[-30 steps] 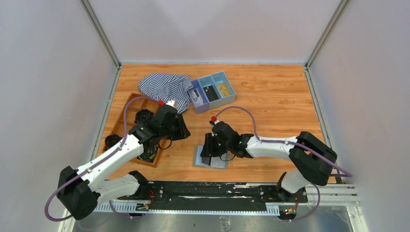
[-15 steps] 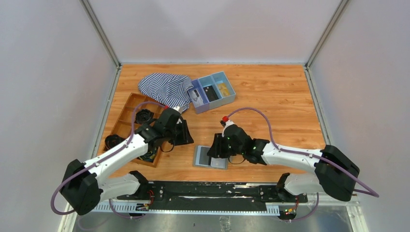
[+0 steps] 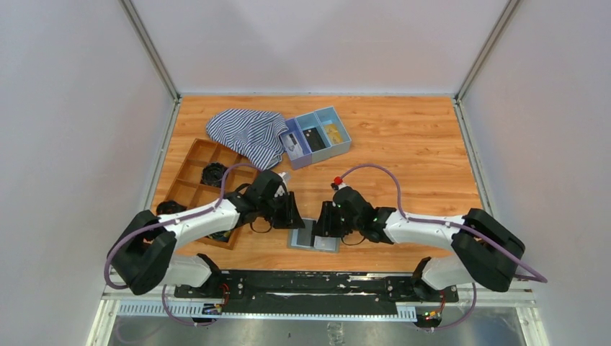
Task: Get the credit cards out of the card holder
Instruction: Remove the credit card from the card holder.
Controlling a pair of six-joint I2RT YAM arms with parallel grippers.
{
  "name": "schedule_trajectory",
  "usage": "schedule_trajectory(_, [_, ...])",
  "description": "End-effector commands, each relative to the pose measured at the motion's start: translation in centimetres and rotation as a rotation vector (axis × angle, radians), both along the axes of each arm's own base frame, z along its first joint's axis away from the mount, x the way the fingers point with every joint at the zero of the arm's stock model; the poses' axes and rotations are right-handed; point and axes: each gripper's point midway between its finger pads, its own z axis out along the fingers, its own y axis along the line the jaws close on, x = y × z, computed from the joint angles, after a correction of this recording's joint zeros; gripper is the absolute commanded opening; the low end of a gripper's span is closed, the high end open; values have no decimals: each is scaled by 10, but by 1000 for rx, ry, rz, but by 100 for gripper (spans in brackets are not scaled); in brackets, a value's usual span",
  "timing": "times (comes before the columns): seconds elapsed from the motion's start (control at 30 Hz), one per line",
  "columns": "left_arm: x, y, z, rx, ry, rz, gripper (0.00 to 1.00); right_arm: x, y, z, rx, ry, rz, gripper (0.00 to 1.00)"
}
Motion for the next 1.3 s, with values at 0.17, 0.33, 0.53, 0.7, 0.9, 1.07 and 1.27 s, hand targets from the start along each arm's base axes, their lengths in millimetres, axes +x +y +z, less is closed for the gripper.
schedule_trajectory(0.17, [-11, 10, -45, 71, 74, 4, 36, 3, 14, -10, 40, 57, 6, 37])
schedule_trajectory(0.33, [-17, 24, -68, 139, 119, 17, 35, 0, 2, -26, 19, 89, -27, 37])
schedule_trajectory(0.53, [-20, 32, -78, 172, 137, 19, 35, -1, -10, -38, 23, 124, -80, 31])
schedule_trajectory(0.7, [-21, 29, -82, 164, 151, 9, 34, 2, -9, -34, 79, 134, -101, 3])
schedule_trajectory(0.9, [-22, 31, -84, 175, 157, 14, 34, 1, -12, -29, 110, 141, -111, 0])
schedule_trajectory(1.07, [-20, 35, -83, 191, 148, 27, 34, 1, -34, -27, 126, 141, -162, 0])
schedule_trajectory(1.27, [-17, 37, -81, 194, 141, 31, 34, 0, -44, -15, 147, 126, -160, 0])
